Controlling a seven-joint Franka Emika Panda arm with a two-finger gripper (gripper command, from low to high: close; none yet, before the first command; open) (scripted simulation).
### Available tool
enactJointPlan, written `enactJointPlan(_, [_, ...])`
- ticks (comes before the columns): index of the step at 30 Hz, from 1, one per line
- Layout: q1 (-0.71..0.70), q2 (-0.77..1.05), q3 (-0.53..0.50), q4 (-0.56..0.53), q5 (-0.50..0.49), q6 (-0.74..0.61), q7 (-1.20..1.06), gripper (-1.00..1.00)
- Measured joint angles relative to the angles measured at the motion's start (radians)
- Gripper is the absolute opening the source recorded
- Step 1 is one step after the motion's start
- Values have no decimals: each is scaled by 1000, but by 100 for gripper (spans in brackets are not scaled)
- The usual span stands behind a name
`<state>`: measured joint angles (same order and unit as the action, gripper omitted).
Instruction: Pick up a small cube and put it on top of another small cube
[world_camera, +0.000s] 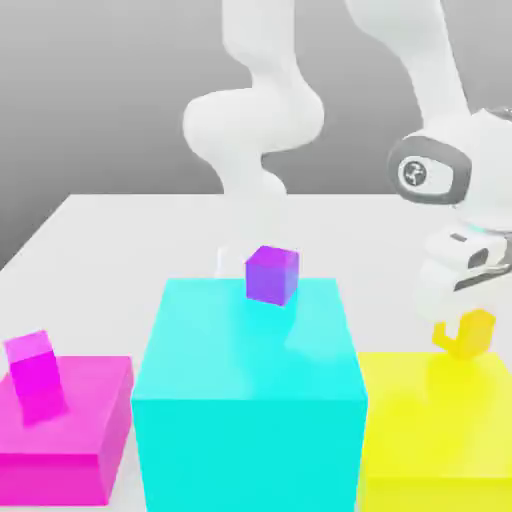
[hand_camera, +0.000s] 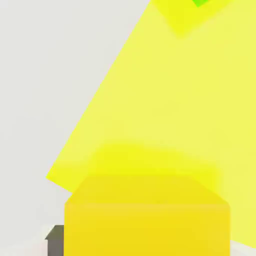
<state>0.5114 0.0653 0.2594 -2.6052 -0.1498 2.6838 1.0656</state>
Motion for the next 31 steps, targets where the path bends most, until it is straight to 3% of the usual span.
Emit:
enactJointPlan(18, [-117,128,3,474,85,-361,-630,-100])
enactJointPlan(21, [-121,189,-19,470,68,-303,-613,-100])
enactJointPlan(22, [-117,220,-26,462,56,-265,-605,100])
enactJointPlan(28, [-115,236,-30,458,48,-246,-600,100])
enactJointPlan(31, [-122,175,-22,475,69,-321,-614,100])
